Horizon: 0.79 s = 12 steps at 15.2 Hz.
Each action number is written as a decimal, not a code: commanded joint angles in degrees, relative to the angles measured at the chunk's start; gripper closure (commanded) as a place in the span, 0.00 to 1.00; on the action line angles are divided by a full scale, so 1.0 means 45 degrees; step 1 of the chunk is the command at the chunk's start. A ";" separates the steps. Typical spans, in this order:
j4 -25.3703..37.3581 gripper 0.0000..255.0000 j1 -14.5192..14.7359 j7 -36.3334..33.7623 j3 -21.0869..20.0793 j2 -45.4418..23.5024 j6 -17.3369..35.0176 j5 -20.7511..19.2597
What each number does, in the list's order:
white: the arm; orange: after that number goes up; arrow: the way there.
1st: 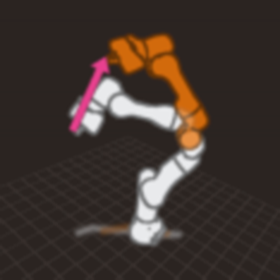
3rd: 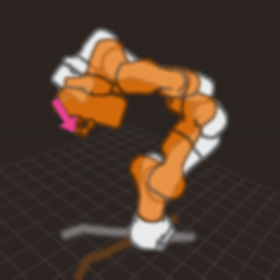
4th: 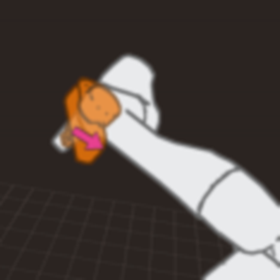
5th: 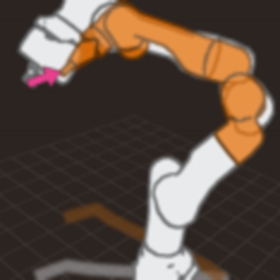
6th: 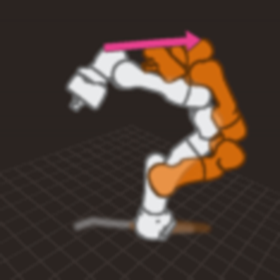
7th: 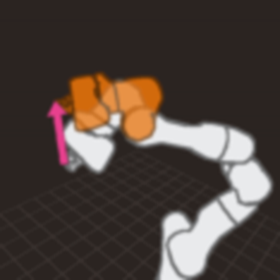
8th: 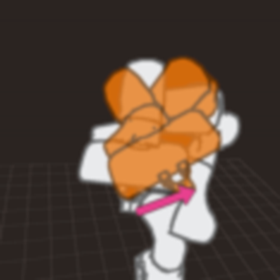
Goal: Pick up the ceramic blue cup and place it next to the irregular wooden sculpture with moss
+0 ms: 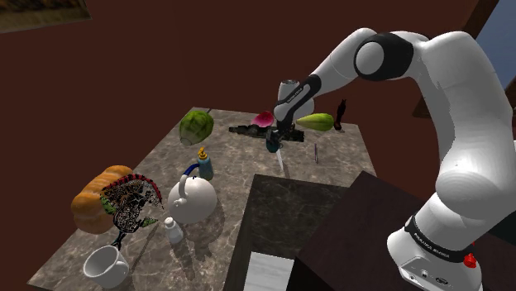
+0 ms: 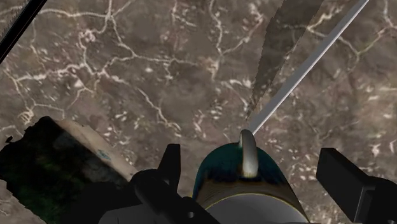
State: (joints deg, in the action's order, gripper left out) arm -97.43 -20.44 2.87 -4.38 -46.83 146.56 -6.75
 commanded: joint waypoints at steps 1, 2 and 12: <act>-0.0170 0.00 -0.0025 0.0016 -0.0034 0.0376 -0.0206 0.0026; -0.0326 0.00 -0.0050 0.0033 -0.0069 0.0746 -0.0421 0.0055; -0.0557 0.00 -0.0094 0.0066 -0.0132 0.1387 -0.0831 0.0111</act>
